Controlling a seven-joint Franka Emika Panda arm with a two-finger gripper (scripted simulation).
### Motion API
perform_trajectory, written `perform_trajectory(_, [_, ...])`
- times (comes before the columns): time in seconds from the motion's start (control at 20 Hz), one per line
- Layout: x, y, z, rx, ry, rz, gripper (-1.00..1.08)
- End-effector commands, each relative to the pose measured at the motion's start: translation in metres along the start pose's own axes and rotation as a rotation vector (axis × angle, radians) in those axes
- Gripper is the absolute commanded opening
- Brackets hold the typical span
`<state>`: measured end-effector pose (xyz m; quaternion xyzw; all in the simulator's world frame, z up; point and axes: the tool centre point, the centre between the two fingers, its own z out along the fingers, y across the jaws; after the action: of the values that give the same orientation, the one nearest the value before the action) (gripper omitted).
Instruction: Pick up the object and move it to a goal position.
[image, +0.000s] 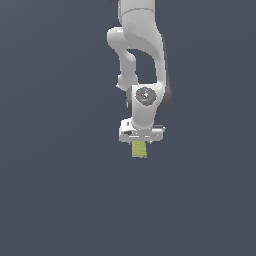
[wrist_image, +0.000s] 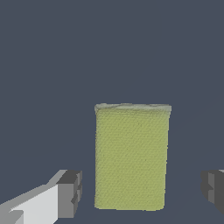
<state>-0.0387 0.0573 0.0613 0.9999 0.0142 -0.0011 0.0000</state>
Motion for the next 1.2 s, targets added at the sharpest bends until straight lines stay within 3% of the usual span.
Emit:
perform_trajectory(0.0, [0.0, 0.0, 0.001, 0.0, 0.001, 0.0, 1.0])
perform_trajectory(0.8, [0.0, 0.0, 0.051, 0.0, 0.002, 0.001, 1.0])
perform_trajectory(0.85, [0.0, 0.0, 0.051, 0.0, 0.002, 0.001, -1.0])
perform_trajectory(1.15, [0.0, 0.0, 0.051, 0.0, 0.002, 0.001, -1.0])
